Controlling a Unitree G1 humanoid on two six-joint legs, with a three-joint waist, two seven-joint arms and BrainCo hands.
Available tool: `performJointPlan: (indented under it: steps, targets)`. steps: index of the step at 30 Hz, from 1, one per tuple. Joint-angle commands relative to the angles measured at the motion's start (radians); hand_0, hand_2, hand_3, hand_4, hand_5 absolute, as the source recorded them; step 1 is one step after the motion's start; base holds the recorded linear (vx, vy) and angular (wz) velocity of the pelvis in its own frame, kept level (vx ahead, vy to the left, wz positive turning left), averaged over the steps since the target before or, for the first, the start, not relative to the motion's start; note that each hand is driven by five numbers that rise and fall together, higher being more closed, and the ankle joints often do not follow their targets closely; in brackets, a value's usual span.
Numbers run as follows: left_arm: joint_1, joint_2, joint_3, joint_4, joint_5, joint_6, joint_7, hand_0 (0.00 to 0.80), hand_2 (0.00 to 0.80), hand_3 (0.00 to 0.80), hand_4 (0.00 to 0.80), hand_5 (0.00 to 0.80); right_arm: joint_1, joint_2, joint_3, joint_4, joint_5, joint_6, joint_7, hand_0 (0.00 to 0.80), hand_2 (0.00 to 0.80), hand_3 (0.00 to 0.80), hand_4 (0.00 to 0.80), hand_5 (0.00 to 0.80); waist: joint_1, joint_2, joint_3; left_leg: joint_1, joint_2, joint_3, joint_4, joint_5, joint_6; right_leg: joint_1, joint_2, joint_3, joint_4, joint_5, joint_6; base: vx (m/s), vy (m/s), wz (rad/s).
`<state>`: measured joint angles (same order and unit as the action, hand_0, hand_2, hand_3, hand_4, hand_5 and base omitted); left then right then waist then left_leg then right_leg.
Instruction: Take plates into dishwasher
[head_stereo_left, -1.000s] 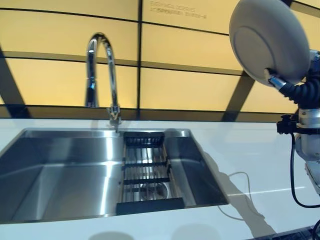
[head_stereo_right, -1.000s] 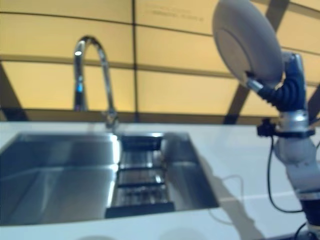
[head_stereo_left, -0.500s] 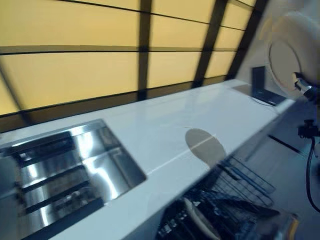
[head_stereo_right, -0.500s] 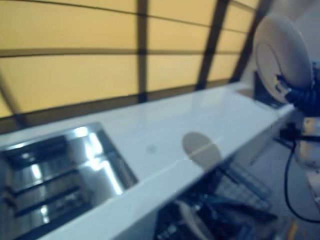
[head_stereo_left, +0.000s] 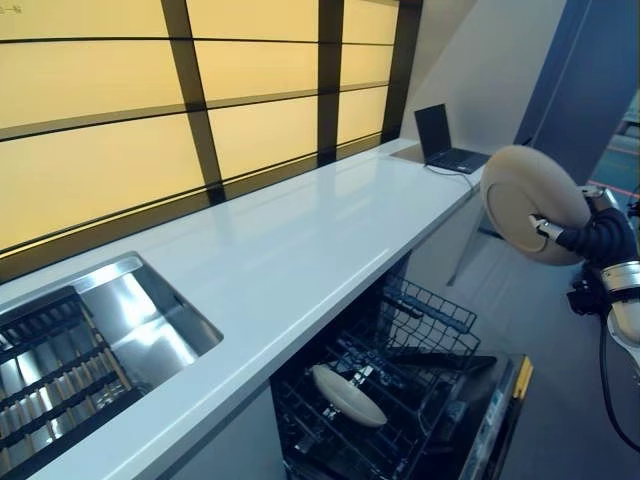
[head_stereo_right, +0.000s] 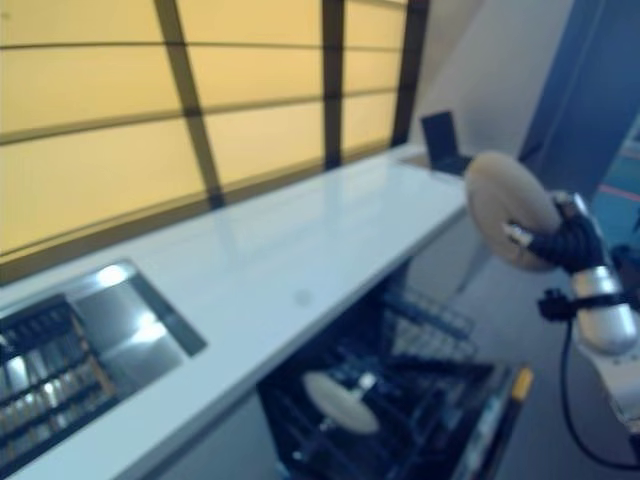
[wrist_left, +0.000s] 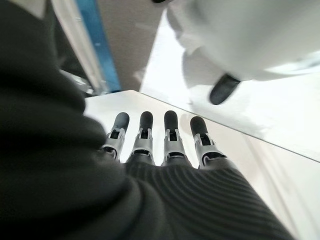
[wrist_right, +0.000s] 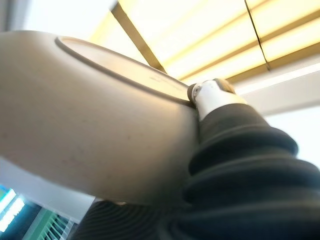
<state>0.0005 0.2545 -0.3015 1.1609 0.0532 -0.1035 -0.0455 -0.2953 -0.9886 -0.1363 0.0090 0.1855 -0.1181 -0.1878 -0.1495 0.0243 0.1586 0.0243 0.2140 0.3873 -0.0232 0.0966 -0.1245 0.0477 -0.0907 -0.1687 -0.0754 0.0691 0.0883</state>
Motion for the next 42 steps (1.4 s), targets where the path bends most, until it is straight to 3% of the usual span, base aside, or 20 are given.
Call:
performJointPlan:
  steps: [1,16,42]
  targets:
    - [-0.051,0.059,-0.027,0.011,0.033,-0.023,-0.004,0.000,0.000,0.000,0.000,0.000,-0.119,0.040,0.043,0.010,-0.046,0.018,0.028,0.800,0.800,0.800,0.800,0.800,0.013,-0.043,0.009,-0.088,-0.029,-0.007,-0.037,0.029,0.008,0.061,0.032,0.029,0.042,-0.108,-0.009,-0.087,0.009,0.08]
    - [-0.110,0.059,-0.040,-0.001,0.012,-0.014,-0.023,0.000,0.000,0.000,0.000,0.000,-0.125,0.089,0.172,0.073,-0.137,0.096,0.162,0.800,0.800,0.800,0.800,0.800,-0.026,0.011,0.066,-0.095,-0.041,-0.024,-0.060,0.040,-0.018,0.001,0.023,0.021,0.024,-0.082,-0.010,-0.019,0.054,-0.02]
    - [-0.193,0.048,-0.136,-0.070,0.026,0.033,-0.054,0.000,0.000,0.000,0.000,0.000,-0.307,0.124,0.433,0.314,-0.349,0.131,0.282,0.800,0.800,0.800,0.800,0.800,0.010,0.056,0.138,-0.130,-0.066,-0.046,-0.064,0.055,-0.028,-0.038,0.009,-0.026,-0.004,-0.050,-0.005,-0.028,0.016,0.00]
